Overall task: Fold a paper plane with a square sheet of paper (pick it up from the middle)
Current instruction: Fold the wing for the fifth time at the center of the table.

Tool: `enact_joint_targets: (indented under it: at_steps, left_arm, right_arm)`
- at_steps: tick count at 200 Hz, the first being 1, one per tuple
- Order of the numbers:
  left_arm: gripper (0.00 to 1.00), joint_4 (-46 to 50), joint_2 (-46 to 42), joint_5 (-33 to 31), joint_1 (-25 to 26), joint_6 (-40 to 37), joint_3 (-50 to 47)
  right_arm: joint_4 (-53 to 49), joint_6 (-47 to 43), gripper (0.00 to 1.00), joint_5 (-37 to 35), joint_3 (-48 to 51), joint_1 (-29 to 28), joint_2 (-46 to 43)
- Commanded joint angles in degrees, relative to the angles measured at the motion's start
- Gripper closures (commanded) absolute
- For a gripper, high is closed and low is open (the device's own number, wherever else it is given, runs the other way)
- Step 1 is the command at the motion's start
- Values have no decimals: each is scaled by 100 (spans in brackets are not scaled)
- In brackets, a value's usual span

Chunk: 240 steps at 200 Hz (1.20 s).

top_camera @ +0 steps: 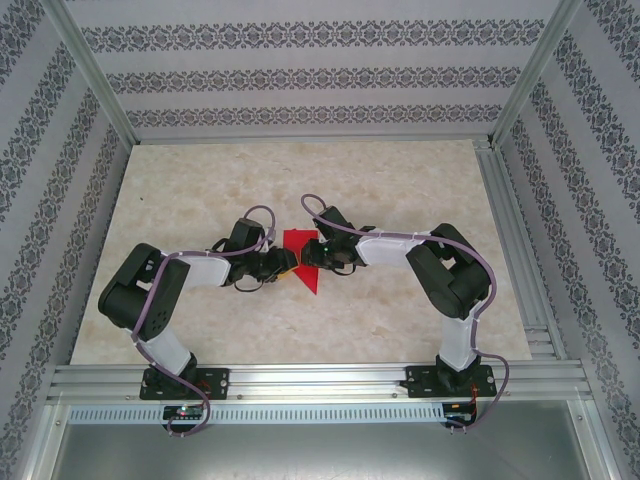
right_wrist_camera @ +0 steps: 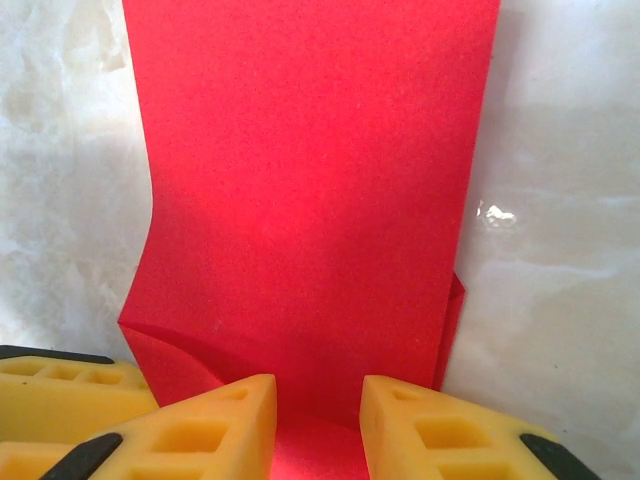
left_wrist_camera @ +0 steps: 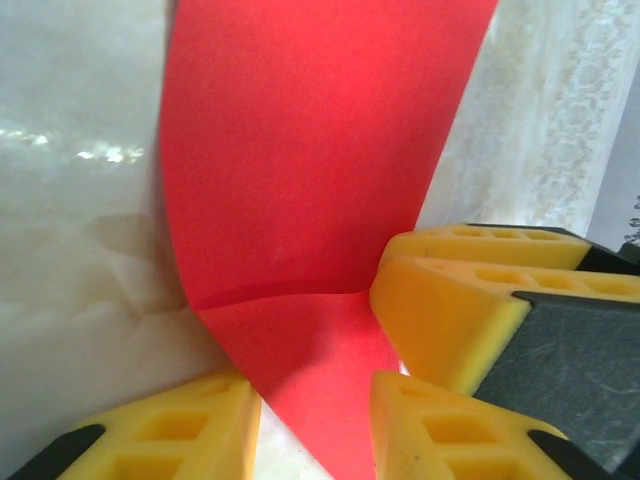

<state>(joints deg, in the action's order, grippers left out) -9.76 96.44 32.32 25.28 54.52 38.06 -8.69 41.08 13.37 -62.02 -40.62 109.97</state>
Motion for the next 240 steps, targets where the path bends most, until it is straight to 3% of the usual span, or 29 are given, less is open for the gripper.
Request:
enact_joint_targets:
  at_steps: [1, 65, 110, 141, 180, 240]
  left_arm:
    - [66, -535, -35, 82, 66, 135, 40]
    - [67, -656, -205, -116, 65, 130, -74]
    - [79, -482, -195, -413, 69, 41, -69]
    - [91, -242, -179, -548, 65, -92, -1]
    - [94, 272, -175, -723, 147, -400, 197]
    - [95, 518, -194, -955, 265, -469, 359]
  right_arm:
    - [-151, 74, 70, -45, 212, 83, 99]
    - [-100, 58, 69, -1, 283, 144, 67]
    - [103, -133, 68, 119, 405, 193, -34]
    - [375, -538, 62, 171, 419, 219, -358]
    - [492, -977, 55, -123, 512, 258, -1077]
    - [136, -962, 74, -120, 599, -27, -927]
